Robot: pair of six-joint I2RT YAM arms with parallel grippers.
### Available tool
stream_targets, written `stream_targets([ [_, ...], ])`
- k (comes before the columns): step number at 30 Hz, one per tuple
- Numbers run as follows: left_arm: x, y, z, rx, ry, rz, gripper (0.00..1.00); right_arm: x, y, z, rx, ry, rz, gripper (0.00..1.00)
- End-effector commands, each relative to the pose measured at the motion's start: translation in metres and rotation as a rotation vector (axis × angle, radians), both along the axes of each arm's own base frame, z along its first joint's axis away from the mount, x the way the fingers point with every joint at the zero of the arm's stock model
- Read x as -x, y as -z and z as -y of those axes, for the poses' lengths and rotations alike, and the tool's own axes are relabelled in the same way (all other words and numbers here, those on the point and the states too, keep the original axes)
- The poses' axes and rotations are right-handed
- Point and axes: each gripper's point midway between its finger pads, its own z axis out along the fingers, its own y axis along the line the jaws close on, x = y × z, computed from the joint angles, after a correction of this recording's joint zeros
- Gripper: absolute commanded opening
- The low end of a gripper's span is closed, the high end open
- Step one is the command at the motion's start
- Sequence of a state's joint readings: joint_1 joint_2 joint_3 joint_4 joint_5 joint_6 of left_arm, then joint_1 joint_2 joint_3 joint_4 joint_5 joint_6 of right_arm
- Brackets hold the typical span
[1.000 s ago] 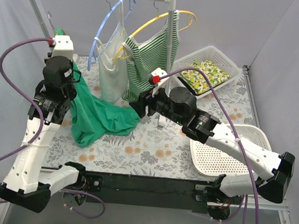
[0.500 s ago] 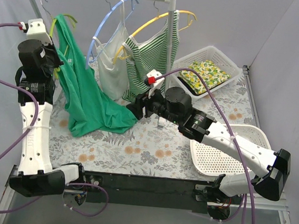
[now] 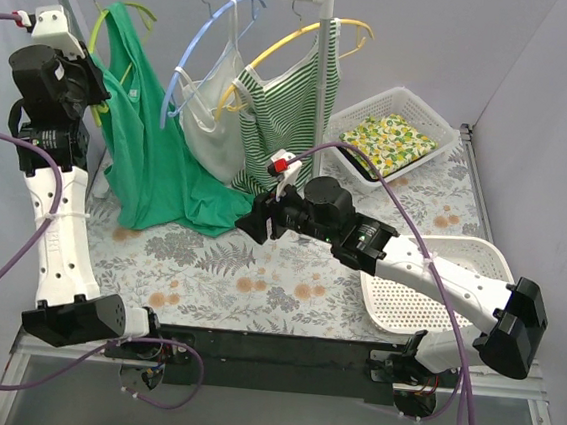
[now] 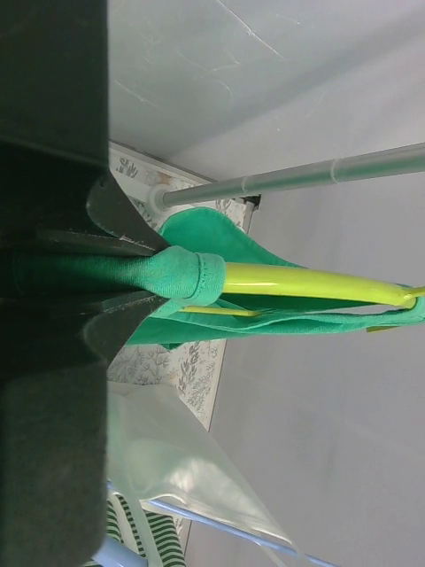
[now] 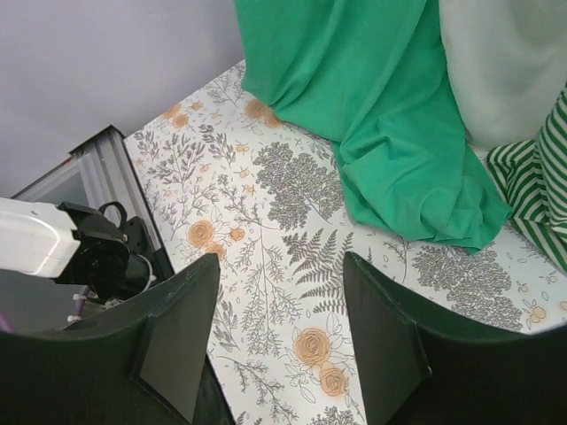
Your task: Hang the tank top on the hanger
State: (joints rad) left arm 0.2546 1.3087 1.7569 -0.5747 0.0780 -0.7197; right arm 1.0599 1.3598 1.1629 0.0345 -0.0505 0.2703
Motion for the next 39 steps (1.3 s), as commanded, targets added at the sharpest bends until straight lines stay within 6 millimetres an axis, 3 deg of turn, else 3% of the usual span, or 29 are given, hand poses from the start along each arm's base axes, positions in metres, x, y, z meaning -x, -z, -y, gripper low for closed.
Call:
stream_targets([
  [1,0.006,-0.05,0.002,-0.051,0.016,0.128,0.0,0.005,-0.012,-0.009,-0.069,-0.037,-0.011,0.65],
  [10,0.022,-0.063,0.006,-0.054,0.016,0.148,0.0,0.008,0.0,-0.006,-0.052,-0.043,-0.029,0.65],
  [26,0.064,-0.082,0.003,-0.075,-0.057,0.174,0.0,0.013,0.0,-0.011,-0.056,-0.071,-0.05,0.65],
  [34,0.043,-0.09,0.007,-0.08,-0.003,0.185,0.0,0.013,-0.002,-0.008,-0.061,-0.061,-0.044,0.65],
  [39,0.01,-0.074,0.009,-0.071,0.057,0.143,0.0,0.012,-0.003,-0.007,-0.062,-0.061,-0.038,0.65],
])
